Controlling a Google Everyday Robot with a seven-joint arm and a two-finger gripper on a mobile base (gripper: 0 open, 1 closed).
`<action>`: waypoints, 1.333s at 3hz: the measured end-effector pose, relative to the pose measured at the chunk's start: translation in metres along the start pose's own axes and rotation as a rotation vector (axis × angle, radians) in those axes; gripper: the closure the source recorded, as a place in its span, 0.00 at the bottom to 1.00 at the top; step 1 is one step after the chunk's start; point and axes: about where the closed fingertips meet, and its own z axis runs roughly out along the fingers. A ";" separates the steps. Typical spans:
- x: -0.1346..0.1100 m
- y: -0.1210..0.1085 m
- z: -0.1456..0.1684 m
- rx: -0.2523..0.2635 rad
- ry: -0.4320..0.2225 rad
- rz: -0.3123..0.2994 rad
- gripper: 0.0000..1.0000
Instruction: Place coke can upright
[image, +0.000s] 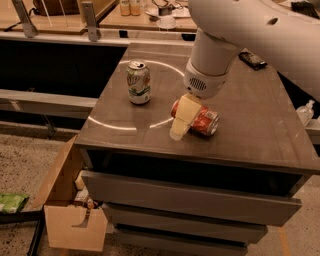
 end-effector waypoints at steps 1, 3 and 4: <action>-0.016 -0.005 0.018 -0.020 -0.008 0.031 0.19; -0.032 -0.015 0.027 -0.029 -0.023 0.028 0.65; -0.035 -0.022 -0.007 0.006 -0.229 -0.008 0.96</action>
Offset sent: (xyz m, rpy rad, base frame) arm 0.0401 0.0240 -0.0256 0.0535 0.0329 -0.0404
